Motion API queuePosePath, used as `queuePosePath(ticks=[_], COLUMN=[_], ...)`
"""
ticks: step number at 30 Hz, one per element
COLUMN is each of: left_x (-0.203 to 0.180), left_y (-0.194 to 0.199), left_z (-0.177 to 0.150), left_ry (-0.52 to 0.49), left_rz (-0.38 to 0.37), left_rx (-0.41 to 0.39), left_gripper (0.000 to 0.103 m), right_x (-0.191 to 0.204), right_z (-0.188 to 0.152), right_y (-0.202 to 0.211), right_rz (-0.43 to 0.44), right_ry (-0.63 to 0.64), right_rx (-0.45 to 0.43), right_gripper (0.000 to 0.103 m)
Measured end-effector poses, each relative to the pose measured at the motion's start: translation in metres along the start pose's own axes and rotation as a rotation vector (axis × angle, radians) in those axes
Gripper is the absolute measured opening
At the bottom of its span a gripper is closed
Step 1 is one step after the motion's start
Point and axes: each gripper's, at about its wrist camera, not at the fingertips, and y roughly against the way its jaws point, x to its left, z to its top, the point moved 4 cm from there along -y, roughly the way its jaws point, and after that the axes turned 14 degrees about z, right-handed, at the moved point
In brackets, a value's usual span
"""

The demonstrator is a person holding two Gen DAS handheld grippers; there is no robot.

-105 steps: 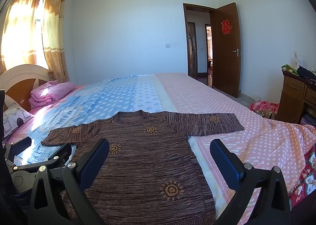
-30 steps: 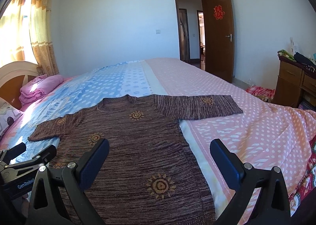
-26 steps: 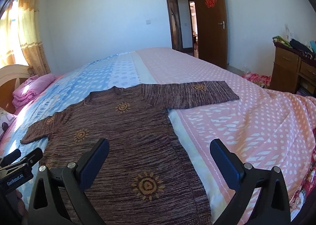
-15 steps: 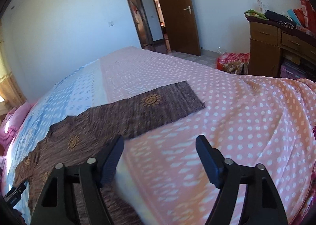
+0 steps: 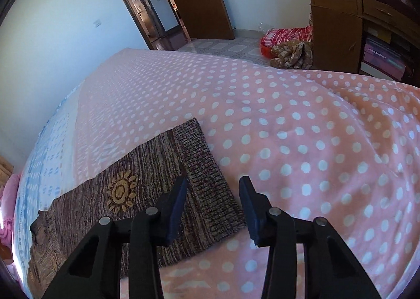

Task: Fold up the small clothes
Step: 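Grasp the sweater sleeve nearest the right gripper with the right gripper, then fold the held sleeve across the sweater body and open the right gripper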

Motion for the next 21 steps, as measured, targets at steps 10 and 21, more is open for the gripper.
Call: queuePosePath(ticks=[10, 21], left_x=[-0.002, 0.0], left_y=[-0.012, -0.011], left_z=[-0.005, -0.007], left_ry=[0.023, 0.047], left_rz=[-0.076, -0.111], left_rx=[0.031, 0.006], left_gripper=[0.103, 0.103], right_x=[0.019, 0.089], right_z=[-0.002, 0.012], right_y=[-0.014, 0.027], right_rz=[-0.095, -0.01], right_ry=[0.177, 0.259], right_rx=[0.008, -0.019], right_gripper=[0.017, 0.007])
